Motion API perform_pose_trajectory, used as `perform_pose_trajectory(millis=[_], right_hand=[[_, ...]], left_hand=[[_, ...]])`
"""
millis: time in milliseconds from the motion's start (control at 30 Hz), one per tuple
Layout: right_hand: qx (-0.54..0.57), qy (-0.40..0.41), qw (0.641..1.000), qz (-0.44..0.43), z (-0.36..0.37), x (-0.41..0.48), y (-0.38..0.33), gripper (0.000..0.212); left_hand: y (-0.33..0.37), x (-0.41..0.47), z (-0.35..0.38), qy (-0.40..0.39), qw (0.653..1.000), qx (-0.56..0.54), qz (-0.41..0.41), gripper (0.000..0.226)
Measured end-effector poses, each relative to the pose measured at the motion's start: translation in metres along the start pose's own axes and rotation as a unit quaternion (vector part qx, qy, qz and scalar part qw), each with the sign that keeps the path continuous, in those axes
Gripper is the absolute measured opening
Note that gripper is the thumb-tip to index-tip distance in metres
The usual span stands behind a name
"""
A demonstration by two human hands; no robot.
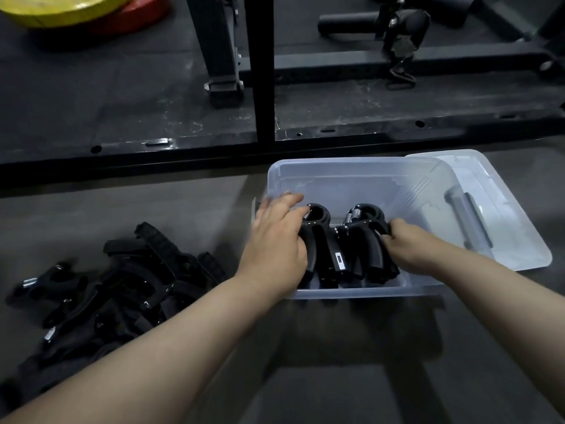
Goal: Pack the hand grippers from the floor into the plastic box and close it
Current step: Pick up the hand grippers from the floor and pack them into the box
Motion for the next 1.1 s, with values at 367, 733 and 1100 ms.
perform_pose_trajectory(millis=[367, 733, 1100], right_hand=[[0.021, 0.006, 1.0, -0.013, 0.018, 0.012, 0.006, 0.031], [-0.03, -0.025, 0.999, 0.017, 0.024, 0.009, 0.009, 0.039], [-0.031, -0.009, 0.999, 0.002, 0.023, 0.008, 0.008, 0.042]], left_hand=[[0.0, -0.001, -0.001, 0.002, 1.0, -0.007, -0.002, 0.052], [-0.002, 0.0, 0.001, -0.004, 1.0, -0.002, 0.002, 0.052], [0.001, -0.001, -0.001, 0.007, 1.0, -0.004, 0.006, 0.051]])
Point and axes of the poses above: each hand's wrist, its own x-axis towards the middle knuckle, its own z-axis out of the palm, y = z × x, the point moved 4 cm from there along x, towards the middle knuckle, and after that the axes turned 13 degrees about x, right-handed, at the moved point
